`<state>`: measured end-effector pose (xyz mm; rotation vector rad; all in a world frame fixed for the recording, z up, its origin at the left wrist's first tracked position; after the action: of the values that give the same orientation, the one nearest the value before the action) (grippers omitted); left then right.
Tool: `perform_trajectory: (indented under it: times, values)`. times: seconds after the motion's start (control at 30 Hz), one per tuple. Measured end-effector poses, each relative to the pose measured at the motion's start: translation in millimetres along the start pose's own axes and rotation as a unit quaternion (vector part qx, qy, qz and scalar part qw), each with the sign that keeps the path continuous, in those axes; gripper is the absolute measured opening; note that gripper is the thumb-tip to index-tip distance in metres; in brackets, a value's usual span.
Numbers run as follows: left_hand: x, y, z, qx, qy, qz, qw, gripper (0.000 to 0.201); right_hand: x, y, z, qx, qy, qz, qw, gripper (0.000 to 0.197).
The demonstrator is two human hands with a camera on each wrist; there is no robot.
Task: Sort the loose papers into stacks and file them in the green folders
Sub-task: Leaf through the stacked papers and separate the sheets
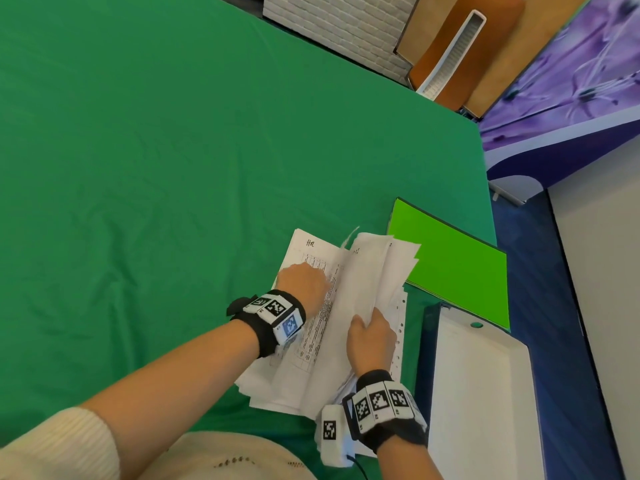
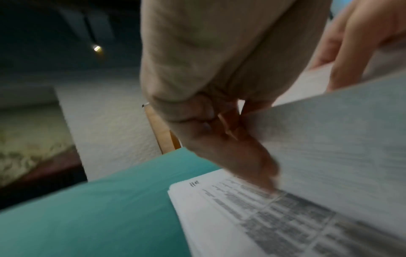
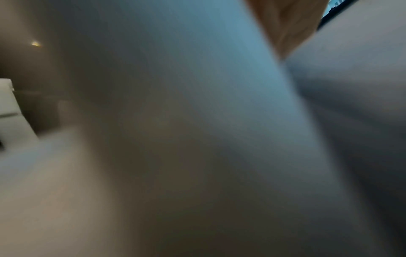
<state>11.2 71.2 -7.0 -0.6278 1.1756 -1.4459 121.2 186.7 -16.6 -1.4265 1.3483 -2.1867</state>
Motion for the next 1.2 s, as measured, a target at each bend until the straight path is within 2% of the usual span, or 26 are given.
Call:
perform_trajectory:
  times: [0.03, 0.1, 0.17, 0.2, 0.23, 0.27, 0.33, 0.37, 0.4, 0.47, 0.6, 0.67, 0.77, 0.87, 1.0, 1.2]
  values:
    - [-4, 5, 1, 0.034, 0.020, 0.081, 0.996, 0.053, 2, 1, 0, 0.001, -0.002, -0.011, 1.000, 0.028]
    - [-12, 15, 8, 0.128, 0.047, 0.248, 0.959, 0.068, 8, 4, 3, 0.010, 0.001, -0.027, 1.000, 0.043]
    - [-15, 21, 13, 0.190, 0.052, 0.348, 0.917, 0.073, 11, 4, 6, 0.015, 0.008, -0.029, 0.999, 0.055]
    - [-14, 26, 13, 0.207, 0.053, 0.365, 0.906, 0.071, 11, 4, 7, 0.017, 0.008, -0.026, 0.999, 0.056]
    - [-10, 29, 11, 0.207, 0.052, 0.360, 0.908, 0.064, 9, 4, 6, 0.018, 0.000, -0.019, 1.000, 0.052]
    - [-3, 33, 8, 0.187, 0.040, 0.334, 0.923, 0.054, 7, 4, 5, 0.022, -0.007, -0.005, 1.000, 0.045]
    - [19, 37, 0, 0.081, -0.045, 0.229, 0.969, 0.034, 4, 2, 3, 0.027, -0.010, 0.034, 0.999, 0.033]
    - [31, 38, -1, 0.038, -0.111, 0.174, 0.978, 0.033, 3, 2, 3, 0.024, -0.006, 0.045, 0.999, 0.032]
    - [42, 40, -2, 0.025, -0.168, 0.126, 0.977, 0.038, 3, 1, 2, 0.024, -0.001, 0.047, 0.999, 0.032]
    - [55, 48, -3, 0.050, -0.217, 0.079, 0.972, 0.043, 3, 0, 2, 0.022, 0.006, 0.047, 0.999, 0.032]
    - [61, 54, -7, 0.021, -0.163, 0.012, 0.986, 0.022, 4, 1, 2, 0.026, 0.008, 0.042, 0.999, 0.031]
    - [59, 50, -7, 0.016, -0.133, -0.004, 0.991, 0.024, 5, 2, 4, 0.031, 0.009, 0.044, 0.998, 0.031]
    - [59, 43, -7, 0.035, -0.131, 0.021, 0.990, 0.034, 3, 1, 5, 0.034, 0.016, 0.046, 0.998, 0.033]
    - [59, 43, -12, 0.044, -0.118, 0.040, 0.991, 0.032, 4, -2, 5, 0.031, 0.019, 0.037, 0.999, 0.033]
    - [47, 35, -9, 0.007, -0.078, 0.003, 0.997, 0.016, 5, -4, 5, 0.030, 0.020, 0.029, 0.999, 0.033]
    - [35, 13, 2, -0.040, -0.034, -0.101, 0.994, 0.019, 5, -8, 4, 0.026, 0.026, 0.024, 0.999, 0.037]
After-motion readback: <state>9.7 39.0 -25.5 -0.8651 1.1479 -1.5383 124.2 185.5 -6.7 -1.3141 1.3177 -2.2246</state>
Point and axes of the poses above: each hand's wrist, its own z-axis away from the middle knuckle, its own y-axis out of the palm, x = y × z, the point moved 4 cm from there along -z, towards the middle knuckle, and after that the axes turned 9 degrees about -y, right-handed, at the moved point
